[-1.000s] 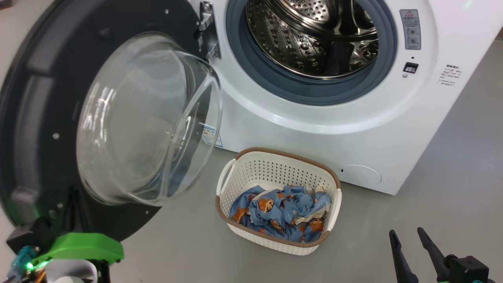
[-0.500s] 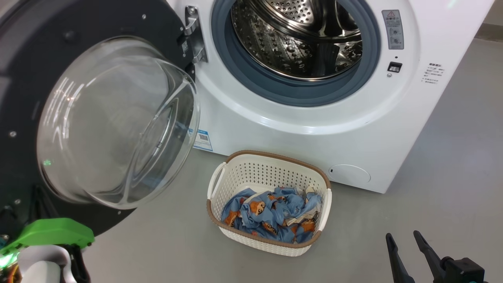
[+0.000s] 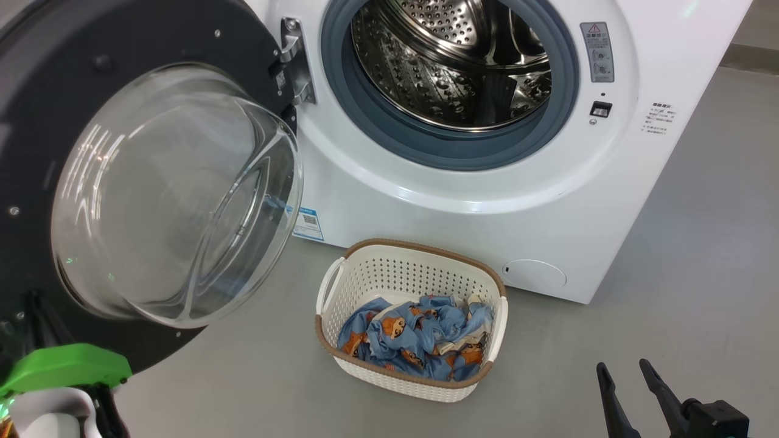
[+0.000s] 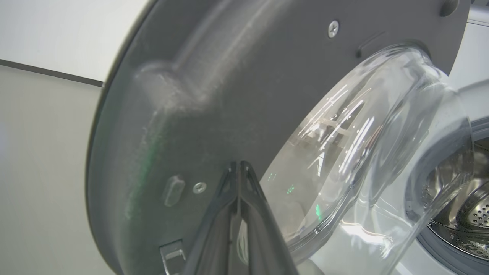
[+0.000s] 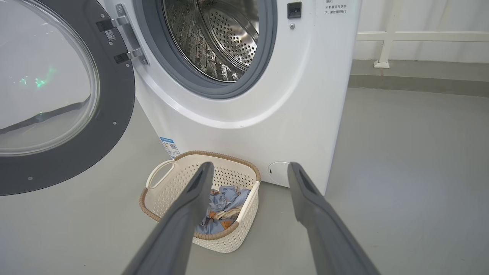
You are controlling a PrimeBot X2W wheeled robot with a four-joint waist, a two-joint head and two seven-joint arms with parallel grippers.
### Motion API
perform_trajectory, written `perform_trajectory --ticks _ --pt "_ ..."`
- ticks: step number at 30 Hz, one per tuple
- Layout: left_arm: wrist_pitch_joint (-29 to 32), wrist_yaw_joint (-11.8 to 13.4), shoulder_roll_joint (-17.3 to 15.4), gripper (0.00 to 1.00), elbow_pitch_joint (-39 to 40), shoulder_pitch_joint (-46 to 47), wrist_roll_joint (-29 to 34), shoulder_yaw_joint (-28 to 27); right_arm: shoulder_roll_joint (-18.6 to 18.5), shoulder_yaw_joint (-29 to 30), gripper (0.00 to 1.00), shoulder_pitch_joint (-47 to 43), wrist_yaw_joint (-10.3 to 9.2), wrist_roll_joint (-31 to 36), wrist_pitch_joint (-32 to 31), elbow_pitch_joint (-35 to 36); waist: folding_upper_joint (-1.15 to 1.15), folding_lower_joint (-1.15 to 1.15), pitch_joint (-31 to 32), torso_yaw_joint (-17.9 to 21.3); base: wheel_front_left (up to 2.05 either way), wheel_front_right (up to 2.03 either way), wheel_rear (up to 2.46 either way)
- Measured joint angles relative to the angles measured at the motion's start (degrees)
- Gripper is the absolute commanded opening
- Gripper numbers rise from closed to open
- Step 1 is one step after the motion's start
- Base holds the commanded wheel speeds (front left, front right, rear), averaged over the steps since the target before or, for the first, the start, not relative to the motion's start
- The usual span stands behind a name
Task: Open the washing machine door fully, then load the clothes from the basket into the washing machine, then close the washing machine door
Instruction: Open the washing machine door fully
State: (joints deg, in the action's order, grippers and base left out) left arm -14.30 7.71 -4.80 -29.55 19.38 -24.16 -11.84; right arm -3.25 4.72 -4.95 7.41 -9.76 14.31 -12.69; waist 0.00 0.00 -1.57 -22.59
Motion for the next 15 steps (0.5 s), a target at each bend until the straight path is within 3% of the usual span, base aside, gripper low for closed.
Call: perform_trajectory --ticks 2,5,6,7,15 --pt "0.0 -0.9 0.5 0.27 1.3 -0.8 0.5 -0.8 0.0 0.0 1.00 0.0 0.00 0.0 0.0 0.0 0.00 0.00 0.2 0.1 0.00 0.00 0.00" --pt "-0.2 -1.0 1.7 0.50 4.7 -2.6 0.7 -1.5 0.1 0.0 1.00 0.0 -0.01 0.0 0.0 -0.1 0.00 0.00 0.5 0.3 0.00 0.00 0.00" --pt "-0.2 -1.4 2.0 0.69 6.4 -3.6 1.0 -1.5 0.1 -0.1 1.00 0.0 0.00 0.0 0.0 -0.1 0.00 0.00 0.6 0.4 0.00 0.00 0.00" --pt "-0.2 -1.5 2.2 1.00 8.2 -4.7 1.1 -1.5 0.1 -0.1 1.00 0.0 0.00 0.0 0.0 -0.1 0.00 0.00 0.7 0.6 0.00 0.00 0.00" --pt "-0.3 0.3 3.0 1.00 26.8 -14.9 0.0 7.6 0.2 -0.2 1.00 0.0 0.00 -0.1 0.0 0.2 0.00 0.00 0.9 3.5 0.00 0.00 0.00"
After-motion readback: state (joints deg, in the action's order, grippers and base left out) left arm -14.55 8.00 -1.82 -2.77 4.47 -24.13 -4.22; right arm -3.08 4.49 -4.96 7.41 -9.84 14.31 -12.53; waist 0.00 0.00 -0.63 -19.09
